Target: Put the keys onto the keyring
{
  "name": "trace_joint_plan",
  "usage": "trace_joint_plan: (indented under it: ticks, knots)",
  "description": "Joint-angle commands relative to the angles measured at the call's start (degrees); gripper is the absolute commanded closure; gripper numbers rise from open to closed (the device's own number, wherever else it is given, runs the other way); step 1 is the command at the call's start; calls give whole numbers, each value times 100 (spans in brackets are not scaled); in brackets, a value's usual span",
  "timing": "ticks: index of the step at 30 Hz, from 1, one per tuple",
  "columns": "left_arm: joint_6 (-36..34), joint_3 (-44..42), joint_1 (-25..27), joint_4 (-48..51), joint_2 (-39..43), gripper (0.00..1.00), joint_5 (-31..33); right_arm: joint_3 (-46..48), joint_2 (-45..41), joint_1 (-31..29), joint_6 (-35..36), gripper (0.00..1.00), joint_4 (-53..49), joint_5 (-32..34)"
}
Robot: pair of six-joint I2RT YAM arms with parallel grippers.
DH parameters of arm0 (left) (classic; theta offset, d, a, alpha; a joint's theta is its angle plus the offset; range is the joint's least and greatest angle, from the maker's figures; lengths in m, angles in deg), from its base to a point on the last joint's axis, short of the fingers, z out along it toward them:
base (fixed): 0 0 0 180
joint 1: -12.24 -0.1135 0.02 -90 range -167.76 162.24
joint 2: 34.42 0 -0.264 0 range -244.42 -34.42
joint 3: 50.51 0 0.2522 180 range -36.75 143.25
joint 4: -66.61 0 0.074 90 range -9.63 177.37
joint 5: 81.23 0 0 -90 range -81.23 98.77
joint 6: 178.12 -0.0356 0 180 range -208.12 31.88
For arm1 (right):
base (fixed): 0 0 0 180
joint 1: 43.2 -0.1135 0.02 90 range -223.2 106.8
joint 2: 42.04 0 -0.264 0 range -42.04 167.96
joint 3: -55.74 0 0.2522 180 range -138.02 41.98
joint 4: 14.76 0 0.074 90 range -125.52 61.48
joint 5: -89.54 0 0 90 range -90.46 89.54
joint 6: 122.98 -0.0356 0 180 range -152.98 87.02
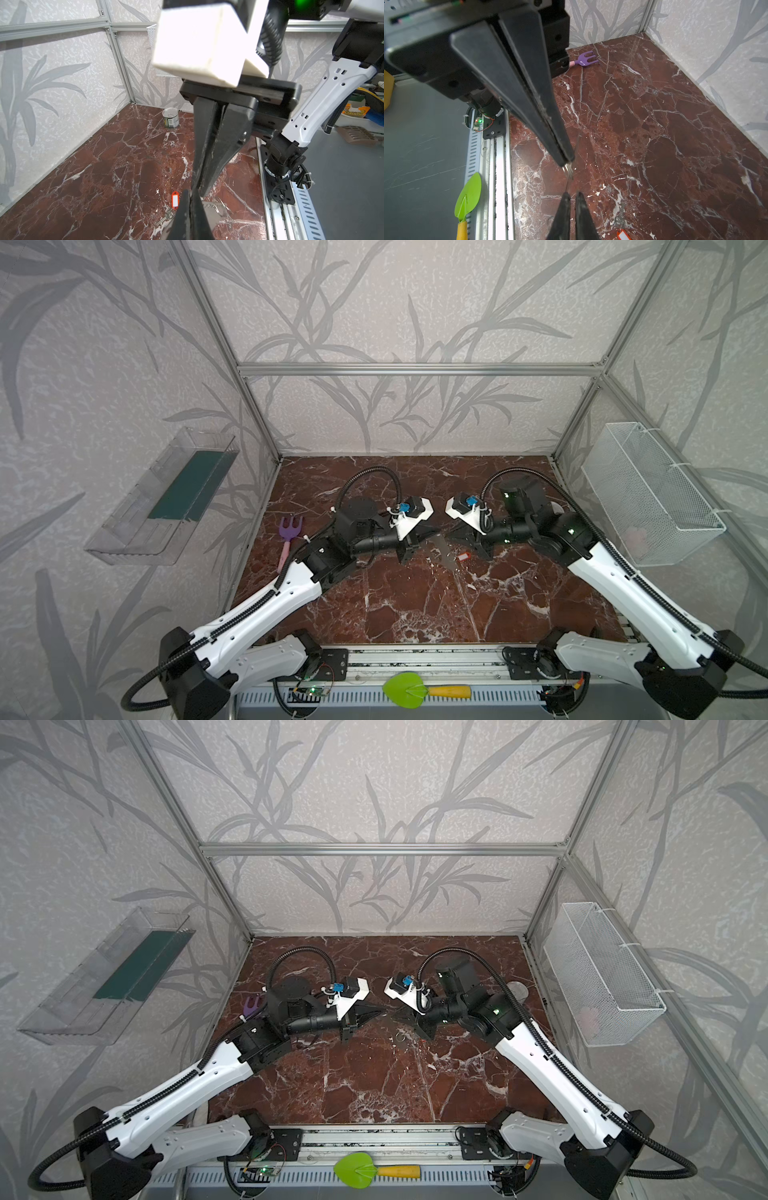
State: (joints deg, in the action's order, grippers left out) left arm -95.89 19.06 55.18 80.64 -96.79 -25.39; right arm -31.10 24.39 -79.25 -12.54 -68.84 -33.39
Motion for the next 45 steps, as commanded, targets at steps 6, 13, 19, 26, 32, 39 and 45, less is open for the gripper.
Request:
trace_joint_plan:
  ticks: [6,13,19,26,32,39,45]
  knots:
    - [100,-26,-26,-633,49,100,141,197,-69,19,-441,89,603,-667]
    - [157,-141,-22,-890,92,100,313,280,26,15,-646,91,905,-878]
    - [171,-152,-21,-906,102,100,304,292,132,19,-679,80,979,-805]
    - [188,-184,-18,-958,153,100,297,286,229,19,-790,76,1129,-755]
    - [199,-260,-20,-1011,267,100,356,277,334,19,-759,83,1097,-700]
    - [75,-287,-20,-866,390,100,547,255,335,19,-582,92,830,-541]
    - [12,-261,-20,-731,383,100,578,242,309,18,-542,100,780,-487]
